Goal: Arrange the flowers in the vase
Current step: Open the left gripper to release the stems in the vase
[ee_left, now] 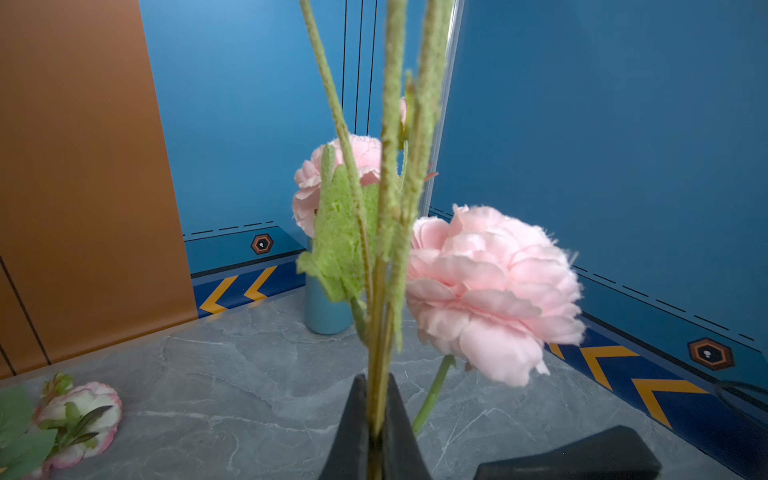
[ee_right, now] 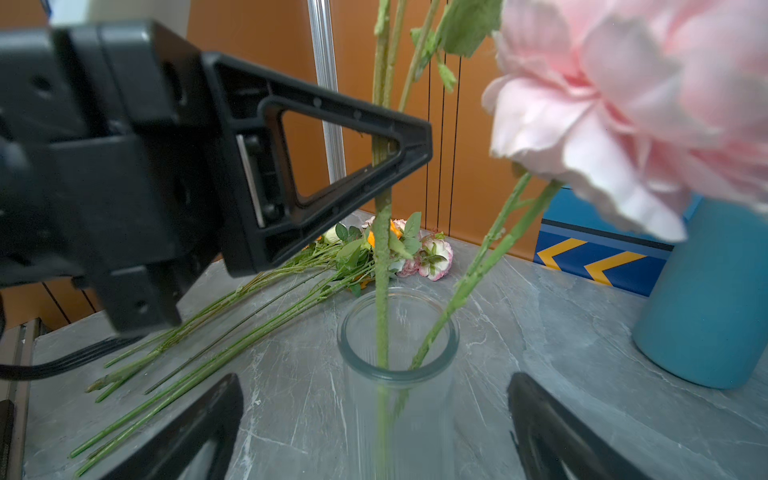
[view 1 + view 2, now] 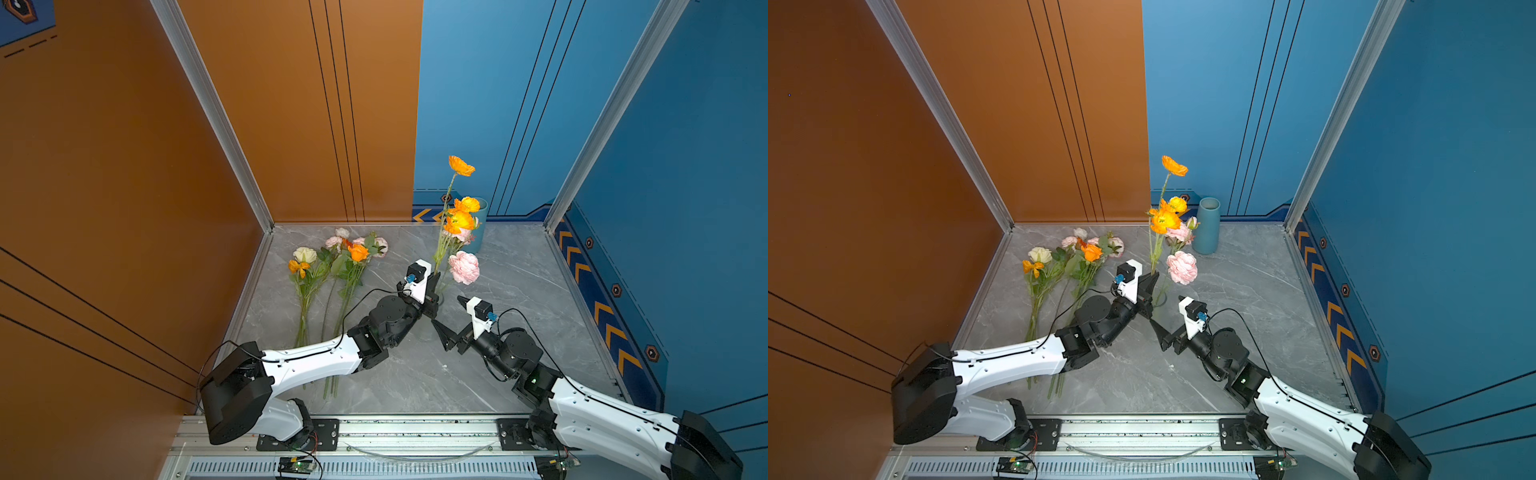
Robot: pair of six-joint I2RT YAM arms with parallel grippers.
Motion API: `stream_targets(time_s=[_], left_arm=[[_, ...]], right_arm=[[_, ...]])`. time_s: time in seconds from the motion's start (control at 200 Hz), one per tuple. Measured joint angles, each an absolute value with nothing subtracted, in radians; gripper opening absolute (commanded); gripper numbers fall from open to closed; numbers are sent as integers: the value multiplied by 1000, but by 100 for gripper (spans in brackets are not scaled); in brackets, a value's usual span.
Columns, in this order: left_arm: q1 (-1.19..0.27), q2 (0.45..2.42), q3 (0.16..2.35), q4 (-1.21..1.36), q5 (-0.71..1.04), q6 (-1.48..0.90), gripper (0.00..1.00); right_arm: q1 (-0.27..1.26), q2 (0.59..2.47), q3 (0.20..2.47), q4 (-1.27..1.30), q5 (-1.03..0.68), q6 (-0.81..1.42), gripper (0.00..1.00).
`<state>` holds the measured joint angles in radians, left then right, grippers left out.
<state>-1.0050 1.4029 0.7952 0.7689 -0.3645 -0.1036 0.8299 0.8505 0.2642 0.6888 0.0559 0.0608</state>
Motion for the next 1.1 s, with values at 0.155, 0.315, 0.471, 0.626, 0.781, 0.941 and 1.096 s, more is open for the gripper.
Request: stream_targets(time_s=[0.155, 0.315, 0.471, 0.626, 0.781, 0.941, 1.096], left_arm=[[-1015, 1403, 770, 768, -379, -115, 5], [-1023, 1402, 760, 772, -391, -121, 9], [-1023, 1402, 748, 773, -402, -126, 14], [-1024, 1399, 736, 775, -413, -131, 20], [-1029, 1386, 726, 776, -421, -133, 26], [-1033, 1347, 704, 775, -432, -128, 33], [-1036, 1277, 672, 775, -457, -108, 40]], right_arm=[[830, 861, 264, 689, 53, 61, 100], [830, 862, 264, 689, 52, 61, 100], [830, 865, 264, 689, 46, 61, 100], [830, 868, 264, 689, 45, 61, 100], [830, 871, 264, 689, 42, 61, 100], [830, 872, 264, 689, 31, 61, 100], [830, 872, 264, 689, 30, 61, 100]])
